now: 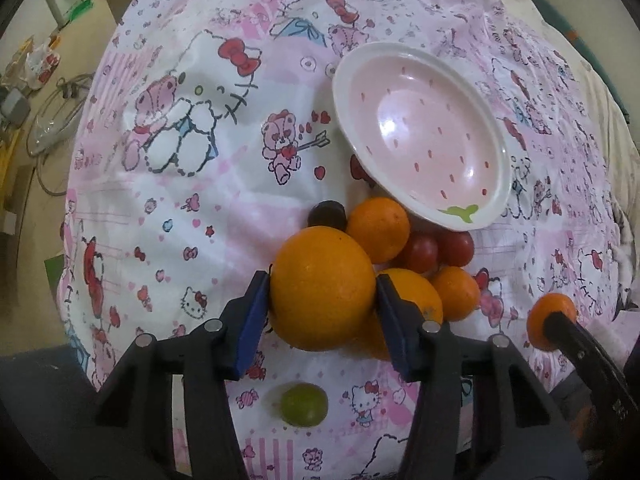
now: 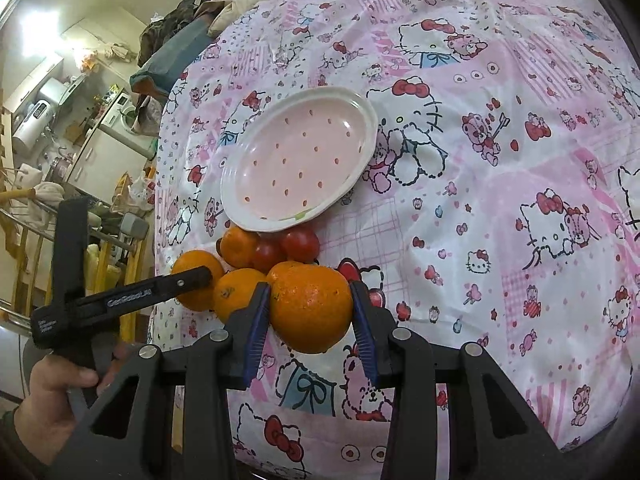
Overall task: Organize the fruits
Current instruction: 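Lift both held fruits and carry them over the white plate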
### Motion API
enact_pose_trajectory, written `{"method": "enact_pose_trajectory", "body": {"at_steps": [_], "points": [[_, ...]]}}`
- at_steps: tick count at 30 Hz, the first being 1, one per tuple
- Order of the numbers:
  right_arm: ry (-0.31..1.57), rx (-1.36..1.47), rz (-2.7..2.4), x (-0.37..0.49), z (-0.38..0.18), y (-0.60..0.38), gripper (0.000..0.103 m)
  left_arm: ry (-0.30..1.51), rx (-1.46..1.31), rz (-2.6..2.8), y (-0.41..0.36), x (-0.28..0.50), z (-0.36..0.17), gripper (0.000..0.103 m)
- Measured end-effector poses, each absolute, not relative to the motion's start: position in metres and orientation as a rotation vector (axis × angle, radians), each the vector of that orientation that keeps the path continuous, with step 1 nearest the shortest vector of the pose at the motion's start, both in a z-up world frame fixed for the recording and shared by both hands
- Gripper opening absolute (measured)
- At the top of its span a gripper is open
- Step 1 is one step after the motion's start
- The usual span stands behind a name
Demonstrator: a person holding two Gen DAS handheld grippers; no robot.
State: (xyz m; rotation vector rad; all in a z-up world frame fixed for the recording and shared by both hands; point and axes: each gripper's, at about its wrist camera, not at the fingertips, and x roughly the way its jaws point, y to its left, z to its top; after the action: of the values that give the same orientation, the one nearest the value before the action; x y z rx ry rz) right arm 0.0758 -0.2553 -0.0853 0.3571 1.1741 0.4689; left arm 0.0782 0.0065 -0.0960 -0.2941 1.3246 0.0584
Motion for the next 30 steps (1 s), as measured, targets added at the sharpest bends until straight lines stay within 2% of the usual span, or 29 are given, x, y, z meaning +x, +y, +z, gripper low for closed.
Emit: {"method": "enact_pose_trajectory", "body": {"at_steps": [15, 30], "points": [[1.049, 0.331, 0.472, 0.096, -0.048, -0.267, 0.041, 1.147, -0.15, -0.035, -0.013, 0.101, -0.02, 0.048], [1.011, 0.288, 0.496, 0.177, -0.046, -0.262, 0.041, 1.106, -0.06, -0.079, -0.023, 0.169, -0.025, 0.048]]}}
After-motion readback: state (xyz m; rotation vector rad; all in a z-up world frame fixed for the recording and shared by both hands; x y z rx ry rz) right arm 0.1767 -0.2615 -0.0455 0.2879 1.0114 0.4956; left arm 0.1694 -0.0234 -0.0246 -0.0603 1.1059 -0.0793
